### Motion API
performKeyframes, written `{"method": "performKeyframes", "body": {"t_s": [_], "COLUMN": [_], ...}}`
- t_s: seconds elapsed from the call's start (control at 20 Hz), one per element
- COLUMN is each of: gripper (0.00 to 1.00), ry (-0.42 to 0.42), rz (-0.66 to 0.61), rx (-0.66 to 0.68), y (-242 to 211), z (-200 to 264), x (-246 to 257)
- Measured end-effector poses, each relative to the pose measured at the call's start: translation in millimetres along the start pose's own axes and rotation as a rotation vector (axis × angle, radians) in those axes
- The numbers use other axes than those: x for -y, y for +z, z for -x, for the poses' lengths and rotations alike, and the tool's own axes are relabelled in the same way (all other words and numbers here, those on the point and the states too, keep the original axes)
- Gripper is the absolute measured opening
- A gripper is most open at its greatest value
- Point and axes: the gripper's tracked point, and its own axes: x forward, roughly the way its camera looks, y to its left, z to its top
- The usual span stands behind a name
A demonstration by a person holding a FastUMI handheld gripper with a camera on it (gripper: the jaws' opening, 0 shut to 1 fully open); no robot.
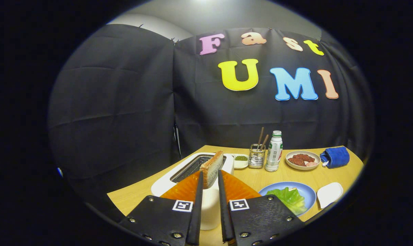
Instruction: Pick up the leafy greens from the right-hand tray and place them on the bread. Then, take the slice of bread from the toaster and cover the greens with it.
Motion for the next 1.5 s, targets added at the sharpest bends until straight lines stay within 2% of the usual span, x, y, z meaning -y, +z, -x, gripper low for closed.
{"method": "performKeyframes", "body": {"t_s": [0.25,0.5,0.55,0.6,0.7,0.9,1.1,1.5], "gripper": [0.25,0.25,0.15,0.15,0.04,0.03,0.03,0.03], "ry": [-0.015,-0.015,0.003,0.006,0.013,0.034,0.038,0.046], "rz": [-0.006,-0.001,0.004,0.013,0.016,-0.046,-0.046,-0.050], "rx": [-0.045,-0.020,-0.023,-0.028,-0.015,-0.040,-0.060,0.013], "y": [-8,-6,-7,-9,-9,-6,4,51], "z": [-24,-34,-34,-34,-34,-35,-35,-17], "x": [-10,-13,-17,-18,-18,-13,-9,0]}}
